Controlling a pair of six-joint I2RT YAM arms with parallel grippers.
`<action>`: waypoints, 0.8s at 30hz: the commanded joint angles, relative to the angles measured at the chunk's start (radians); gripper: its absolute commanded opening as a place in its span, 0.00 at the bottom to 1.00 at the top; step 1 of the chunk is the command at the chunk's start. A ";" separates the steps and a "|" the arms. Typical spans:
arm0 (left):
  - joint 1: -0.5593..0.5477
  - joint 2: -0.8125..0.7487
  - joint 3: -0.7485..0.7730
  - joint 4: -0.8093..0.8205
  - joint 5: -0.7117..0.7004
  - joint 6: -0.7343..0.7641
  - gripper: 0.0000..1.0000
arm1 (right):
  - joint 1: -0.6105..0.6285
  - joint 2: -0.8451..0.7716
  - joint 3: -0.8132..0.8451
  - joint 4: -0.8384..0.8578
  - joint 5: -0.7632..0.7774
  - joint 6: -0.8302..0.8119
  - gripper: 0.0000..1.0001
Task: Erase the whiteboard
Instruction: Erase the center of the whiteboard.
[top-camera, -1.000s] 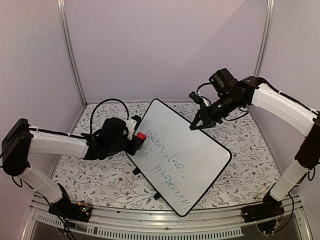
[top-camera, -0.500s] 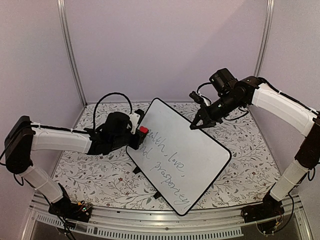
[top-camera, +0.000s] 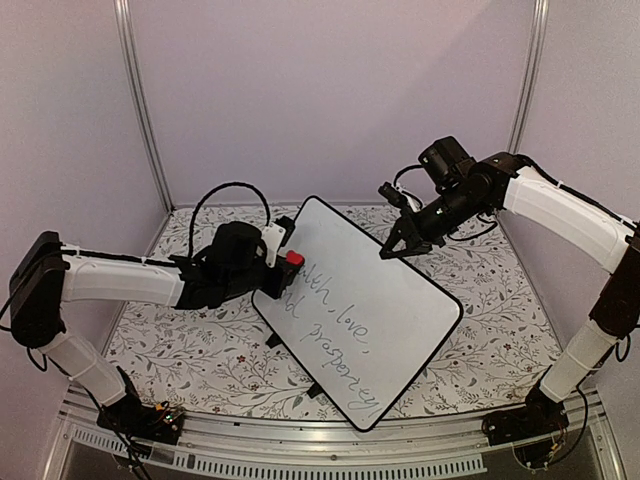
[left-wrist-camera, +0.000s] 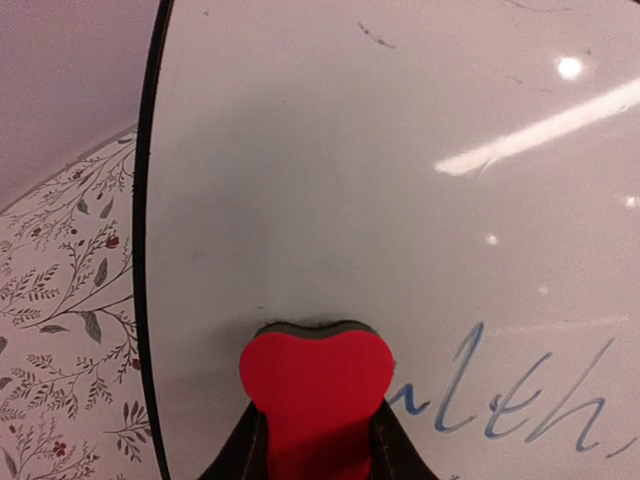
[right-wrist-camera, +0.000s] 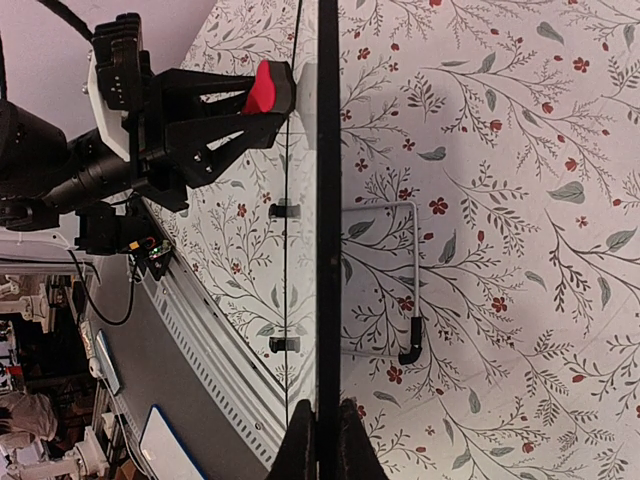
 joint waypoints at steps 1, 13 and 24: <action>-0.017 0.007 -0.008 -0.001 -0.040 -0.017 0.00 | 0.018 0.001 0.028 0.041 -0.043 -0.055 0.00; -0.008 -0.014 -0.084 -0.018 -0.059 -0.061 0.00 | 0.017 0.004 0.031 0.041 -0.044 -0.055 0.00; -0.024 -0.041 -0.133 0.009 0.014 -0.064 0.00 | 0.018 0.011 0.034 0.041 -0.047 -0.054 0.00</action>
